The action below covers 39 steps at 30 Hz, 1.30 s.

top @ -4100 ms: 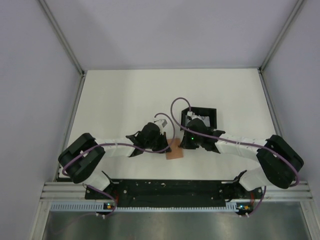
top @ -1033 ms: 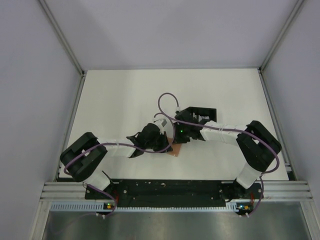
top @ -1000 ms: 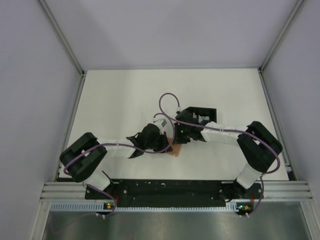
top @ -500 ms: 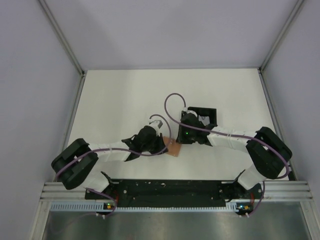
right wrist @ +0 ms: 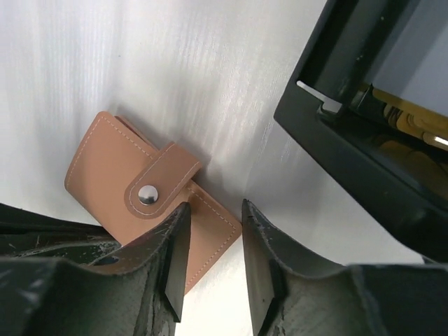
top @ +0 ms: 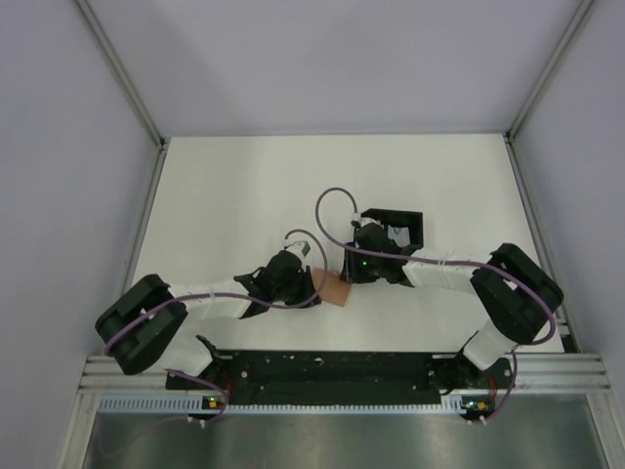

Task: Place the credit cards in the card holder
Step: Close the card holder at the center of the board.

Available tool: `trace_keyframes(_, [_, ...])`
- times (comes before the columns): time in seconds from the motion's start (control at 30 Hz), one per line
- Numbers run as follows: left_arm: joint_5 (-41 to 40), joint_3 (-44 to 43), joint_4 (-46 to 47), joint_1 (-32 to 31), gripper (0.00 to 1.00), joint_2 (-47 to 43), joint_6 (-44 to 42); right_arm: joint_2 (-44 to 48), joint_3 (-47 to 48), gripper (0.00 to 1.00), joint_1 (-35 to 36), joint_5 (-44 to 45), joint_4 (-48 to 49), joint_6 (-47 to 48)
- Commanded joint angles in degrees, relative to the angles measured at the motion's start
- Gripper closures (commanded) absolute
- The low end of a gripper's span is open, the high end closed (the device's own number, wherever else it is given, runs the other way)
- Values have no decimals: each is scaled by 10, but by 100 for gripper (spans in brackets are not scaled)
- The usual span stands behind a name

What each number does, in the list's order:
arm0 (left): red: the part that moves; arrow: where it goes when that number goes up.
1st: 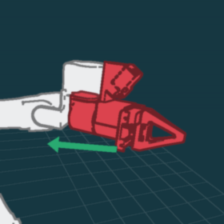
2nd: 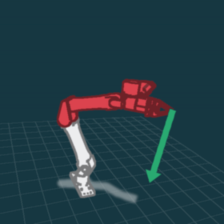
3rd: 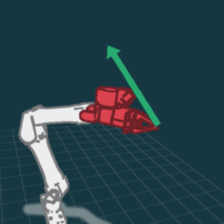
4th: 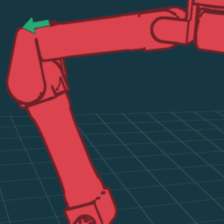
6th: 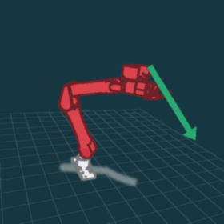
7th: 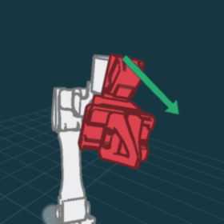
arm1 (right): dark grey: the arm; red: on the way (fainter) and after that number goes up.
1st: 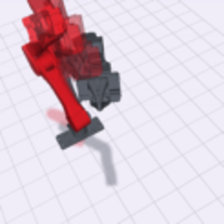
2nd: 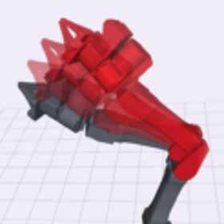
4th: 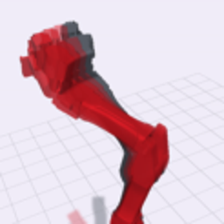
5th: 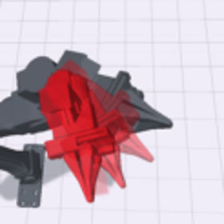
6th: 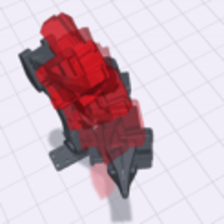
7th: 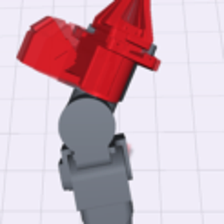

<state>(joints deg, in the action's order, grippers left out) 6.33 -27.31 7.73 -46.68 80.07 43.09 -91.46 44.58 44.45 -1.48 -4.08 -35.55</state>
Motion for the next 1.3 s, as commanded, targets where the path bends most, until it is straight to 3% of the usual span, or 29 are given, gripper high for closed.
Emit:
trace_keyframes(0.0, [-41, -14, -11, 1, 92, 24, 12, 4, -45, 68, 0, -49, 36, -22])
trace_keyframes(0.07, [-51, -23, -16, 2, 91, 27, 13, 17, -69, 73, 12, -42, 54, -47])
trace_keyframes(0.33, [-87, -21, -33, 4, 87, 8, 23, 37, -101, 74, 93, 42, 56, -136])
trace_keyframes(0.73, [-113, 22, -28, 10, 58, -52, 60, 78, -149, 74, 120, 61, 57, -208])
trace_keyframes(1.27, [-26, 38, 62, 11, 58, -9, 50, 78, -131, 71, 131, 90, 25, -197])
